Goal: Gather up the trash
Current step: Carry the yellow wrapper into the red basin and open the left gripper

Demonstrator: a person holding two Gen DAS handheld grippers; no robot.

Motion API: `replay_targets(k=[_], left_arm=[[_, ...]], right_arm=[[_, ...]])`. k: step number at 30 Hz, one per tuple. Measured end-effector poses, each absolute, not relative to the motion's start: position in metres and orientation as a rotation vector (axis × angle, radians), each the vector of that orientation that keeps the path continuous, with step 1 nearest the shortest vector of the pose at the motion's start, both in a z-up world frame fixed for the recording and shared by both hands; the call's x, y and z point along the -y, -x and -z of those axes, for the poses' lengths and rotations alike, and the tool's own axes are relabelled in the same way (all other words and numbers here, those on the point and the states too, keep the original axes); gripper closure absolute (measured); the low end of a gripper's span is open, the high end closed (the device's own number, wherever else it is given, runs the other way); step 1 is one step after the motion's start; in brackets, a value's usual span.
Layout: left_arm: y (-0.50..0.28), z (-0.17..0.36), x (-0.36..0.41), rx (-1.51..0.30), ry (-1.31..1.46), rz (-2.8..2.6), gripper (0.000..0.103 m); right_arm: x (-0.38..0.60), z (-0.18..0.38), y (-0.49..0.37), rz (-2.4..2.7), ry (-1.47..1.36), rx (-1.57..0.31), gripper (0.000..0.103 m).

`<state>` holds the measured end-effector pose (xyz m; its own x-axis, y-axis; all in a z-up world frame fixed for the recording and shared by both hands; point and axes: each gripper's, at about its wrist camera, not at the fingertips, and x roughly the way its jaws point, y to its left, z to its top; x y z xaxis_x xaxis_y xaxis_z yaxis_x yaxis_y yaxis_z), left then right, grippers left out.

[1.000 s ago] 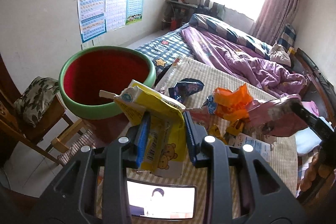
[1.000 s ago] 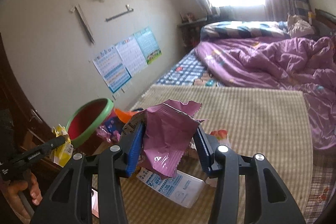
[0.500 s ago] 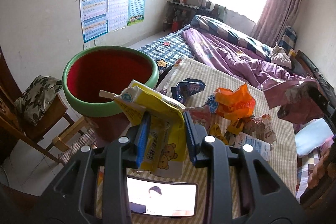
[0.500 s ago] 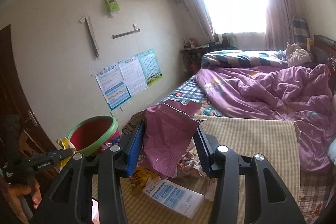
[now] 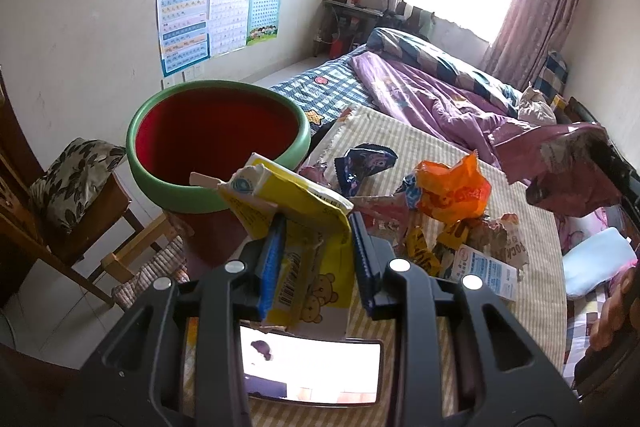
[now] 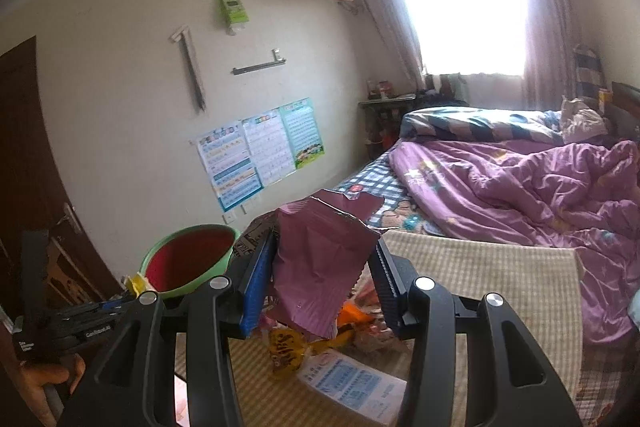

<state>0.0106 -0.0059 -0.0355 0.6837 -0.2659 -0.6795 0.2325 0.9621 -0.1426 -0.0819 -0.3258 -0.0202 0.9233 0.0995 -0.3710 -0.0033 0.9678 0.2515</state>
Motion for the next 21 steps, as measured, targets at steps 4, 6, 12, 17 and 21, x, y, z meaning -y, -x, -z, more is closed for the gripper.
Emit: replay_targets(k=[4,6,12,17,21], left_arm=[[-0.009,0.032,0.003,-0.755,0.049,0.269,0.072],[-0.009,0.031,0.001,-0.748,0.049,0.265,0.072],[-0.014,0.032,-0.01,-0.751,0.05,0.257,0.072],[-0.028,0.035,-0.02,-0.756,0.046,0.283,0.072],[-0.043,0.036,-0.031,-0.757,0.037,0.315,0.072]], right_arm=[[0.314,0.023,0.075,-0.096,-0.251,-0.413,0.057],[0.309,0.024,0.072,-0.108,-0.247,-0.418,0.057],[0.298,0.028,0.063,-0.113,-0.245,-0.434,0.057],[0.285,0.031,0.057,-0.092,-0.252,-0.44,0.057],[0.272,0.031,0.048,-0.051,-0.26,-0.435,0.057]])
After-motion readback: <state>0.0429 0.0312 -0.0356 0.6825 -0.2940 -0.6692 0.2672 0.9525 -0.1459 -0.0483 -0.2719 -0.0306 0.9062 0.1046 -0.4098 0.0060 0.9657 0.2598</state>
